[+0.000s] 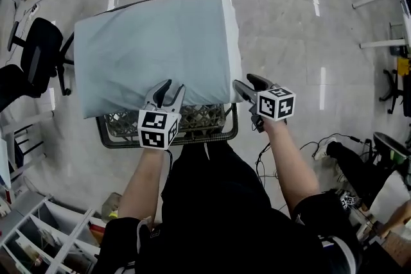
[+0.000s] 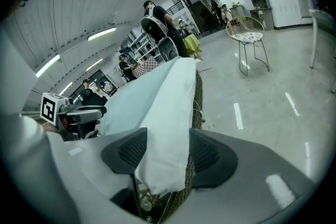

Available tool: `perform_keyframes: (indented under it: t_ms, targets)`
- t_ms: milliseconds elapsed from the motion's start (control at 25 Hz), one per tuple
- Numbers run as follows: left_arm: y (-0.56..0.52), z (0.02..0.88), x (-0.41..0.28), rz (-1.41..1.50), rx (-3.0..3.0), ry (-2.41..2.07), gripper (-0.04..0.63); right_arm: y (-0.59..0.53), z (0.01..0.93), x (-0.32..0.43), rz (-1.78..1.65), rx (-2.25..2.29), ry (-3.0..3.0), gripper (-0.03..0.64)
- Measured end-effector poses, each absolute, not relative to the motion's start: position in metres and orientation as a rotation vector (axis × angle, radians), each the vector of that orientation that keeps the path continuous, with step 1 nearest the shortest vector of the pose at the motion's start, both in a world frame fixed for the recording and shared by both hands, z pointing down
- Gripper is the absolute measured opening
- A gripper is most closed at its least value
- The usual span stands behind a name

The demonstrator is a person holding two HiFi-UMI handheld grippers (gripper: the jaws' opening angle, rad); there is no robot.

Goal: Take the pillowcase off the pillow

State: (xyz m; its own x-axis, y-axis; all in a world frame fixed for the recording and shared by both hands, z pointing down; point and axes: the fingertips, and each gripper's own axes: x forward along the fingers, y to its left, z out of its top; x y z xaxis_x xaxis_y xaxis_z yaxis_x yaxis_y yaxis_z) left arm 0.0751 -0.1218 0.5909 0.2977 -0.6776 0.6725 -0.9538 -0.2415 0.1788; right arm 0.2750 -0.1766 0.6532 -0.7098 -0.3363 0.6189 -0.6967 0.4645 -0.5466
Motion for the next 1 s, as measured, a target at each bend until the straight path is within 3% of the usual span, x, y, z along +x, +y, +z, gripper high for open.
perform_keyframes:
  t_ms: [240, 320, 440, 640, 800, 880, 1000]
  targets:
    - [-0.112, 0.624, 0.072, 0.751, 1.948, -1.417, 0.204, -0.175, 0.668, 0.265, 1.352, 0.753, -2.322, 0.286]
    - [-0.109, 0.632, 0.066, 0.795, 1.933, -1.428, 0.212, -0.175, 0.664, 0.260, 1.380, 0.700, -2.346, 0.291]
    - [-0.108, 0.637, 0.061, 0.815, 1.918, -1.432, 0.222, -0.171, 0.660, 0.252, 1.410, 0.609, -2.361, 0.368]
    - [-0.108, 0.641, 0.062, 0.802, 1.906, -1.426, 0.222, -0.171, 0.675, 0.236, 1.367, 0.581, -2.323, 0.384]
    - [-0.104, 0.638, 0.053, 0.812, 1.877, -1.460, 0.224, -0.180, 0.696, 0.240, 1.350, 0.669, -2.244, 0.524]
    - [-0.099, 0.636, 0.041, 0.829, 1.844, -1.499, 0.236, -0.177, 0.696, 0.235, 1.434, 0.619, -2.261, 0.519]
    - [-0.087, 0.637, 0.024, 0.827, 1.793, -1.536, 0.236, -0.174, 0.681, 0.223, 1.436, 0.526, -2.348, 0.371]
